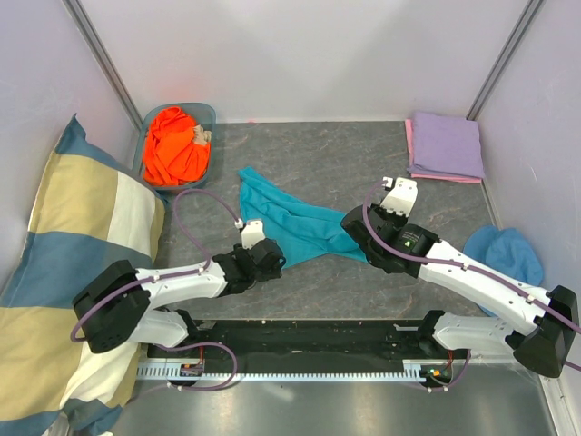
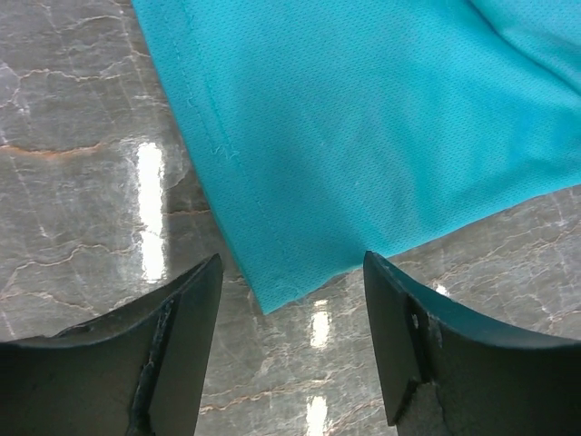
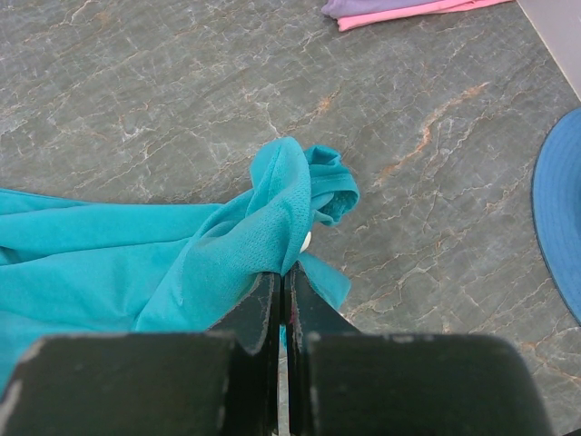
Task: Fold and stack the t-shirts
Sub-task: Flatten out the tshirt
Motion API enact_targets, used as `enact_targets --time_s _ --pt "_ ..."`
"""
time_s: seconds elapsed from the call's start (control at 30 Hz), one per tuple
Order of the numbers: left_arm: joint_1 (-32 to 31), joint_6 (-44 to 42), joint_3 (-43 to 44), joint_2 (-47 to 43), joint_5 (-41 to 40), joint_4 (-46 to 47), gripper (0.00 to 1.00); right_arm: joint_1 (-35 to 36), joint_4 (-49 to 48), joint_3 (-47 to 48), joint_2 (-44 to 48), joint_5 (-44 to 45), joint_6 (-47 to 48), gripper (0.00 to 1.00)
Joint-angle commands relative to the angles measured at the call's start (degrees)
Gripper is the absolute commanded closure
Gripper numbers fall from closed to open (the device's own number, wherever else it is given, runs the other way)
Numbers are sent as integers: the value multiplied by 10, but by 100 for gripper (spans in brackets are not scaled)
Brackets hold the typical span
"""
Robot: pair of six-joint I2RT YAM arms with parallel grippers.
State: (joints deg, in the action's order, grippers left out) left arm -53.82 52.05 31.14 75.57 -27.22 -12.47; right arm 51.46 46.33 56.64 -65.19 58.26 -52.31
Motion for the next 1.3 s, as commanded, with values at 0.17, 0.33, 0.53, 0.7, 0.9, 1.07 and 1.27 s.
enact_targets --time_s 0.17,0.33,0.53,0.7,0.9,1.07,1.27 --pt "-13 62 -16 41 63 20 53 -1 -4 -4 12 7 -2 100" --pt "-15 61 -19 40 69 18 90 -2 -4 -3 15 9 0 100" --pt "-15 47 -7 4 45 -28 98 -2 -5 -5 13 11 1 100" --pt "6 1 59 -100 -35 -156 98 -2 -3 -11 15 7 -2 100" --pt "139 -103 116 -221 -10 -198 98 -2 7 -39 26 -29 -9 100" --pt "205 -165 158 -237 -6 -220 98 -3 11 -64 37 -103 -6 100" --pt "223 -188 178 -239 -16 -227 98 -1 60 -65 59 -135 -21 33"
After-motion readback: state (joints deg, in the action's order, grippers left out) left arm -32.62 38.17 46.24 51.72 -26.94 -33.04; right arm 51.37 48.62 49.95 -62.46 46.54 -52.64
